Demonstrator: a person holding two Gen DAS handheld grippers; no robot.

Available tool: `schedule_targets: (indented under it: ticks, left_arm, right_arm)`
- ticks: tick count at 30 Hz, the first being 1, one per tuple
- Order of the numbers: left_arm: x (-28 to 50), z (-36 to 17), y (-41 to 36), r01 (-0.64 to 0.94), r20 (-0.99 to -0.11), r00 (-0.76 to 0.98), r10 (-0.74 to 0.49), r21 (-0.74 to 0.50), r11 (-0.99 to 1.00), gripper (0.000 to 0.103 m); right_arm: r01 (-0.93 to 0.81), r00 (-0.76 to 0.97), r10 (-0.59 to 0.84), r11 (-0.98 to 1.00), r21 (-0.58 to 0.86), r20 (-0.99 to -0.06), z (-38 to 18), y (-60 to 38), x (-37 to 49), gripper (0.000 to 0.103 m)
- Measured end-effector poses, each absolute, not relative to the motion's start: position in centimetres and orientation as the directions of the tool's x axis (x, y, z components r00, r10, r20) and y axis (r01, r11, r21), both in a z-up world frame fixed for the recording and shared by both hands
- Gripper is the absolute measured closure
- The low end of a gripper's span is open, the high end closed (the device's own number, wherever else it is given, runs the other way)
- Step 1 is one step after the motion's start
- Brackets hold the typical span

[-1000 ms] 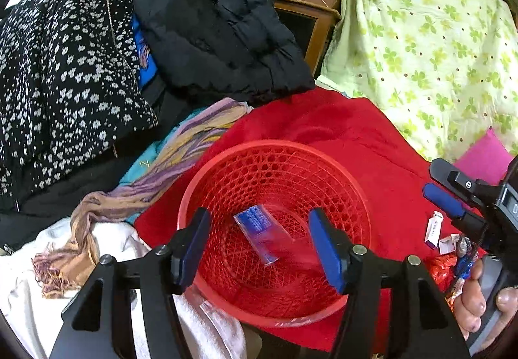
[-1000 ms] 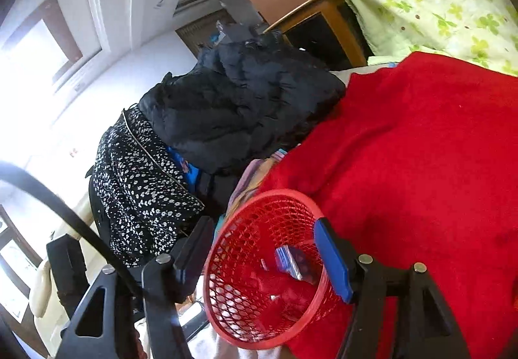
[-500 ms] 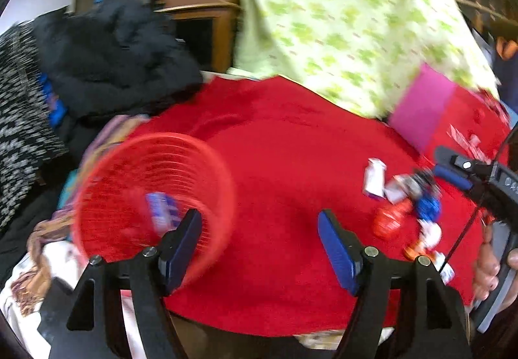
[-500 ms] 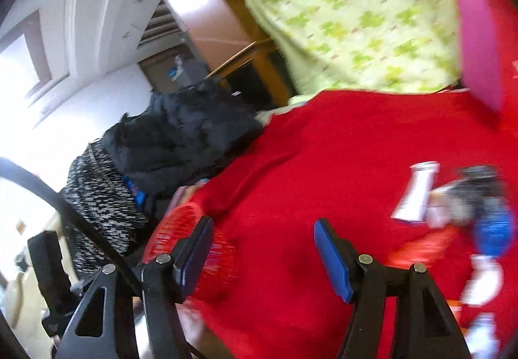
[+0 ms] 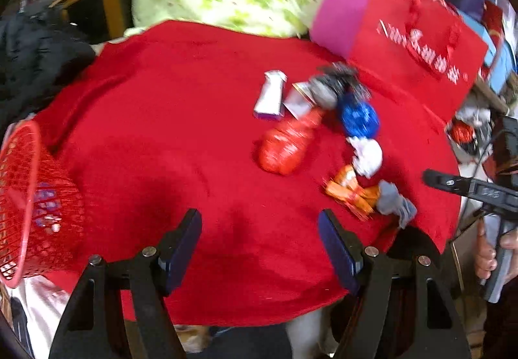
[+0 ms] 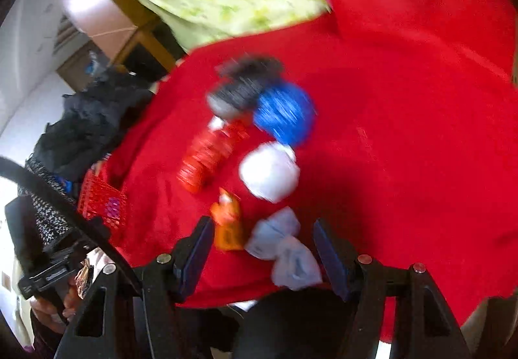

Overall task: Collect trash
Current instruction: 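Move the left tool to the orange wrapper while the right tool approaches the light-blue bag, then grasp the orange wrapper with the left tool while the right tool grasps the light-blue bag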

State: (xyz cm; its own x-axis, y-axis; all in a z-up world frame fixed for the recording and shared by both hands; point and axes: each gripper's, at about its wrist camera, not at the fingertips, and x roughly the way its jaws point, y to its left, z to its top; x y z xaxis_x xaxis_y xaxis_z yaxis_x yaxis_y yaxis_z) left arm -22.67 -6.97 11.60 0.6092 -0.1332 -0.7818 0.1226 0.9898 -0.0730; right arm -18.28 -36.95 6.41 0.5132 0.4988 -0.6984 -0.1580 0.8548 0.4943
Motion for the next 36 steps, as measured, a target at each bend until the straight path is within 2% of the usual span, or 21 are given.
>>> schedule_targets:
  ticks: [5, 7, 8, 12, 21, 26, 27, 28, 30, 31, 32, 36]
  left_arm:
    - [-21.6, 10.4, -8.6, 0.15, -0.82, 0.553, -0.151, -0.08, 0.985, 0.028]
    - [-20.9, 10.0, -8.9, 0.148, -0.83, 0.535, -0.157, -0.091, 0.985, 0.028]
    - [-20.7, 9.9, -9.0, 0.147, -0.835, 0.526, -0.162, -0.099, 0.984, 0.028]
    - [-19.2, 9.2, -10.2, 0.148, -0.847, 0.496, -0.192, -0.135, 0.98, 0.028]
    - [-15.8, 6.5, -16.1, 0.171, -0.857, 0.412, -0.309, -0.261, 0.95, 0.028]
    - [-14.7, 4.1, -18.3, 0.15, -0.869, 0.39, -0.303, -0.265, 0.952, 0.029]
    - [-14.6, 3.7, -18.5, 0.152, -0.866, 0.392, -0.309, -0.27, 0.951, 0.034]
    - [-14.5, 3.3, -18.6, 0.157, -0.867, 0.389, -0.31, -0.27, 0.95, 0.049]
    - [-14.4, 2.7, -18.5, 0.16, -0.869, 0.382, -0.314, -0.273, 0.949, 0.051]
    - [-14.5, 2.8, -18.3, 0.163, -0.864, 0.389, -0.321, -0.278, 0.947, 0.054]
    - [-14.7, 2.9, -18.2, 0.166, -0.859, 0.395, -0.324, -0.28, 0.945, 0.063]
    - [-15.6, 4.2, -17.0, 0.177, -0.841, 0.424, -0.337, -0.288, 0.941, 0.063]
  right_arm:
    - [-0.176, 0.433, 0.462, 0.886, 0.43, -0.774, 3.0, -34.8, -17.1, 0.047]
    - [-0.183, 0.411, 0.431, 0.902, 0.39, -0.804, 1.9, -34.2, -17.0, 0.062]
    - [-0.182, 0.407, 0.418, 0.908, 0.377, -0.812, 1.4, -34.1, -16.9, 0.063]
    - [-0.153, 0.466, 0.404, 0.913, 0.379, -0.787, 1.7, -35.5, -17.3, 0.074]
    - [-0.046, 0.623, 0.377, 0.892, 0.449, -0.685, 4.6, -42.1, -19.2, 0.074]
    - [-0.036, 0.645, 0.389, 0.875, 0.483, -0.658, 4.9, -43.4, -20.6, 0.074]
    - [-0.037, 0.647, 0.392, 0.873, 0.486, -0.654, 4.9, -43.6, -20.8, 0.074]
    - [-0.039, 0.649, 0.393, 0.872, 0.488, -0.651, 4.9, -43.9, -20.9, 0.074]
    - [-0.043, 0.653, 0.395, 0.871, 0.489, -0.646, 5.0, -43.6, -20.7, 0.074]
    - [-0.046, 0.653, 0.399, 0.869, 0.492, -0.644, 5.0, -43.4, -20.6, 0.074]
    - [-0.052, 0.654, 0.403, 0.868, 0.494, -0.64, 5.1, -43.2, -20.6, 0.074]
    - [-0.078, 0.659, 0.411, 0.87, 0.486, -0.63, 5.5, -41.6, -20.3, 0.074]
